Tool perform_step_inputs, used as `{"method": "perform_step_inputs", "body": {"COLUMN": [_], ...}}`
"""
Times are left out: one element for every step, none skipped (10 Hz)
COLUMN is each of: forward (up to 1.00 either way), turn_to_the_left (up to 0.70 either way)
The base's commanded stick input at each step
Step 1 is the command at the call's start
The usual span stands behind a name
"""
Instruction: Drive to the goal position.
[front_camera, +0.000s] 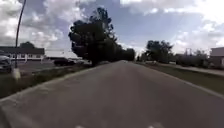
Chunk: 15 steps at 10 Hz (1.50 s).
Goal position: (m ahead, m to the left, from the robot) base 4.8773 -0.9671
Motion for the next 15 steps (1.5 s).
{"method": "perform_step_inputs", "body": {"forward": [0.7, 0.7, 0.7, 0.7, 0.7, 0.7, 0.7, 0.7, 0.7, 0.7, 0.7, 0.7, 0.7, 0.7, 0.7], "turn_to_the_left": [-0.17, -0.35, -0.35, -0.35, -0.35, -0.35, -0.35, -0.35, -0.35, -0.35, -0.33, -0.06, 0.0, 0.0, 0.0]}}
